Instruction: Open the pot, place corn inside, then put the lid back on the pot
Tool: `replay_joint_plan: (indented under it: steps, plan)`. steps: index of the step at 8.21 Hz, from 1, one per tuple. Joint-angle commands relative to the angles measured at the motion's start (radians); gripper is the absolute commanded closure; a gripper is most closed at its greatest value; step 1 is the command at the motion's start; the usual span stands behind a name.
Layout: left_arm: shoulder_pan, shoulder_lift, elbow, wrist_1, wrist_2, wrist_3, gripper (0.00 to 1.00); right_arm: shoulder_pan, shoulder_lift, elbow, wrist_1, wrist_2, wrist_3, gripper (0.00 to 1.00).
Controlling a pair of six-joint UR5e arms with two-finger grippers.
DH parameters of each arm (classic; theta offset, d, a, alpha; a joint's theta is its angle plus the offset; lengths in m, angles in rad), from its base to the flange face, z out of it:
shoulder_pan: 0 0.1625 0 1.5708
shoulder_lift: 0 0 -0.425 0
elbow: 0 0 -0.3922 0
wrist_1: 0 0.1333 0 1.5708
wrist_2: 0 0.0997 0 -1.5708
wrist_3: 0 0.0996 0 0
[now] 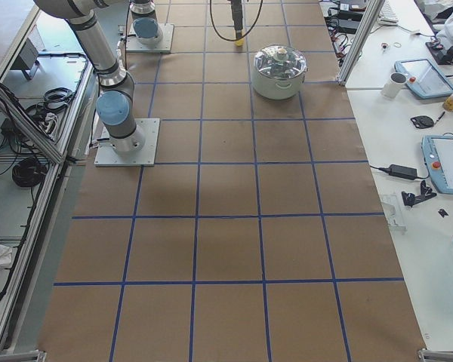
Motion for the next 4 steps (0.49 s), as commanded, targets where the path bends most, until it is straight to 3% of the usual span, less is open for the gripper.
replay_joint_plan:
  steps: [1,4]
  plan:
    - [0.036,-0.040,-0.063,0.118,-0.030,0.011,0.00,-0.001,-0.003,0.001,-0.001,-0.003,-0.003,0.00]
    - [0.039,-0.061,-0.231,0.389,-0.029,0.014,0.00,0.001,-0.005,0.001,0.000,-0.005,-0.005,0.00]
